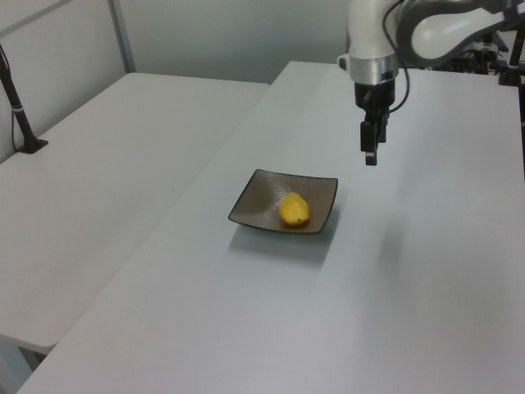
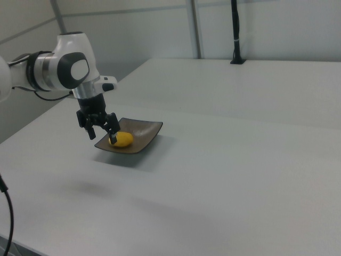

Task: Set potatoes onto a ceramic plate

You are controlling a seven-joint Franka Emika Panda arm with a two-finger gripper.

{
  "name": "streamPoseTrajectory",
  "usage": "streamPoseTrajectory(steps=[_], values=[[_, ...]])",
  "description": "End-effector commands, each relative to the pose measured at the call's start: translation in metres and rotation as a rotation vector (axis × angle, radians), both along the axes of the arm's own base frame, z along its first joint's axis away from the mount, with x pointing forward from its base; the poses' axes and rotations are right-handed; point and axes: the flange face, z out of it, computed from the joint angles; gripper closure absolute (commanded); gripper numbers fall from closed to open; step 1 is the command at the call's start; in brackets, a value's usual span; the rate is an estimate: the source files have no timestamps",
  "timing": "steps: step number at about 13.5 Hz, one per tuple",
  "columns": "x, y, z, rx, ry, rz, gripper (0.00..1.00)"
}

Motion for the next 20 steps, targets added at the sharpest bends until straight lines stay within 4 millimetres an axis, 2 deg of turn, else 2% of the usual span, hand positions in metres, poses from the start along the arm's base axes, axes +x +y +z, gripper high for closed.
streamPoseTrajectory(steps=[1, 3, 5, 8, 9, 10, 13, 18, 20], values=[[-0.035, -0.027, 0.027, 0.038, -0.074, -0.045, 0.0], [-0.037, -0.064, 0.038, 0.066, -0.063, -0.134, 0.0], [-0.038, -0.076, 0.047, 0.068, -0.072, -0.158, 0.0], [-0.035, -0.08, 0.066, 0.039, -0.052, -0.13, 0.0], [-0.034, -0.087, 0.067, 0.012, -0.022, -0.108, 0.0], [-0.035, -0.103, 0.071, 0.004, 0.018, -0.064, 0.0], [-0.019, -0.13, 0.084, 0.022, -0.015, -0.103, 0.0], [-0.011, -0.132, 0.08, 0.033, -0.025, -0.129, 0.0], [0.0, -0.129, 0.076, 0.04, -0.078, -0.186, 0.0]])
